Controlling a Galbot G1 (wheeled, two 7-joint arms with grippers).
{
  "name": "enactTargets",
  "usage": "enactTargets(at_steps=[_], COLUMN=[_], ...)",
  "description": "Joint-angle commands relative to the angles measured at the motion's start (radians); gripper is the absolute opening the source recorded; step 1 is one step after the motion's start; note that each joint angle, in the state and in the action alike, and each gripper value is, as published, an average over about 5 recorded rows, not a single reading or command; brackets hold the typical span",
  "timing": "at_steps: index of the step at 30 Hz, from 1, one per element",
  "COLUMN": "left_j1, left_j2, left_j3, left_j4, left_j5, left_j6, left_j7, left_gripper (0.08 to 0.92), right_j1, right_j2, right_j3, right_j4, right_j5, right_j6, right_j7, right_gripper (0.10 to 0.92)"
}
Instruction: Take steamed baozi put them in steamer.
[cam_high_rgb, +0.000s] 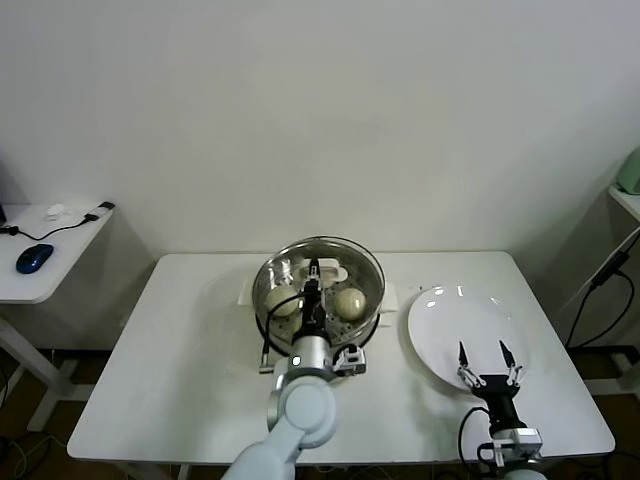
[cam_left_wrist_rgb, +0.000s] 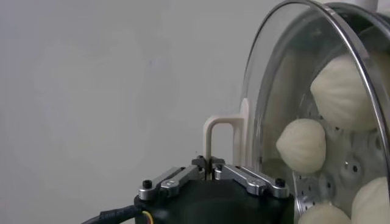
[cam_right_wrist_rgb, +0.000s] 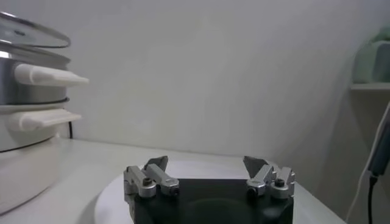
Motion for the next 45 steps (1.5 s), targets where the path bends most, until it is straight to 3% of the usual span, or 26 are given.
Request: enactTargets(at_steps=[1, 11, 19, 29, 34, 41, 45], left_j1=[0.002, 0.000, 0.005, 0.053, 0.143, 0.250, 0.307], left_j2=[0.006, 0.003, 0.010, 0.090, 0.145, 0.174, 0.169], left_j3=[-0.008, -0.015, -0.002, 0.022, -0.033, -0.325, -0.591], left_j4=[0.036, 0.063, 0.009, -0.187, -0.288, -0.409, -0.419], left_j5=[0.013, 0.012, -0.045, -0.186, -0.295, -0.909, -1.329], left_j6=[-0.010, -0.017, -0.009, -0.015, -0.091, -0.295, -0.420], left_j7=[-0.016, -0.030, -0.019, 0.029, -0.035, -0.216, -0.249], left_gripper=[0.133, 0.133, 0.149, 0.415, 0.562, 0.758, 0.817], right_j1=[-0.001, 0.002, 0.007, 0.003, -0.009, -0.022, -0.026], right_j2=[0.000, 0.002, 0.004, 0.001, -0.001, -0.003, -0.004], right_j3=[0.000, 0.000, 0.000, -0.010, -0.025, -0.020, -0.020], right_j4=[-0.001, -0.003, -0.001, 0.016, 0.032, 0.058, 0.069], right_j5=[-0.002, -0.008, -0.013, 0.001, 0.043, 0.047, 0.056], right_j6=[0.007, 0.024, 0.025, -0.036, -0.054, -0.034, -0.020], right_j7=[-0.002, -0.002, -0.006, -0.010, 0.023, 0.011, -0.002], right_gripper=[0.823, 0.823, 0.823, 0.823, 0.823, 0.823, 0.823])
